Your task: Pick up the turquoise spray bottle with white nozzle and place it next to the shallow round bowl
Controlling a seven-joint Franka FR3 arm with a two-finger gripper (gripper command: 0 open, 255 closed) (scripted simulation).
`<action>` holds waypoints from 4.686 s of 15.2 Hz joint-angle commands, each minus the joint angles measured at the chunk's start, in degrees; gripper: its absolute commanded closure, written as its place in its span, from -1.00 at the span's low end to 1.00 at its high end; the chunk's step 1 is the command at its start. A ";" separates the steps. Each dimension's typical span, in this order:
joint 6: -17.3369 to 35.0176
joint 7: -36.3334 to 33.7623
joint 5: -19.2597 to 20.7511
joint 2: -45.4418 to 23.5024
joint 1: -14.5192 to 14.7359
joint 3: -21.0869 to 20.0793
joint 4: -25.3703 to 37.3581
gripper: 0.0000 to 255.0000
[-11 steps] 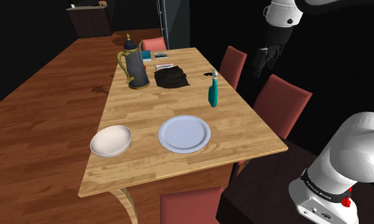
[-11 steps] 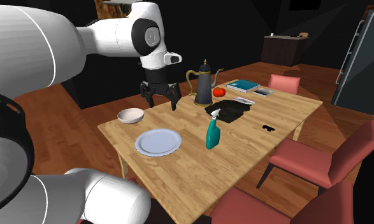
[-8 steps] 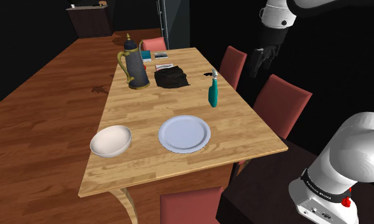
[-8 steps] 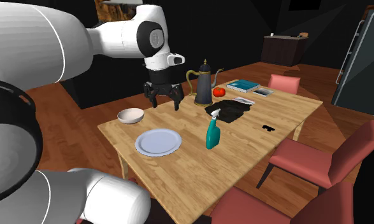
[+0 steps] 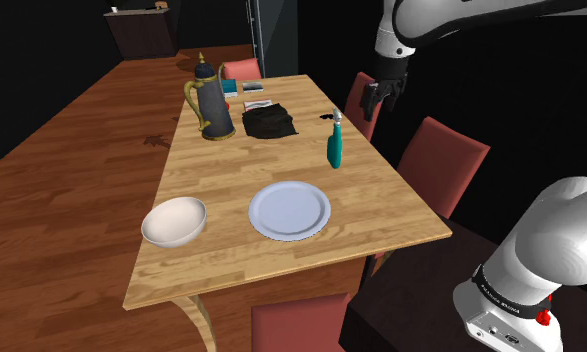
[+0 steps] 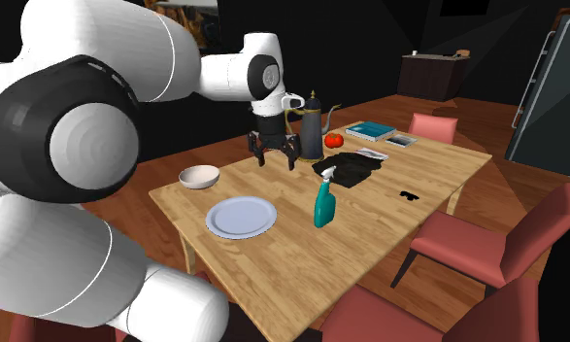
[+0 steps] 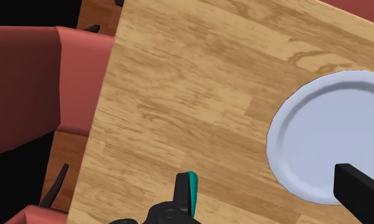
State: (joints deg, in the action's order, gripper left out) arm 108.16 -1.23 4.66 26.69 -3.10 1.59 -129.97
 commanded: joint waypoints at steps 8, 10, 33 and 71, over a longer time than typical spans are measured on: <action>7.04 -0.49 0.77 -19.47 -1.82 1.99 12.12 -1.00; 7.88 -0.53 0.72 -23.86 -2.21 2.39 15.59 -1.00; 13.72 -0.37 -0.14 -41.68 -4.02 3.81 27.32 -1.00; -3.96 -2.84 0.32 -36.37 -1.59 2.43 39.42 1.00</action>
State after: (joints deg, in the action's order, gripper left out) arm 104.32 -2.89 4.73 -10.82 -5.41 4.43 -89.42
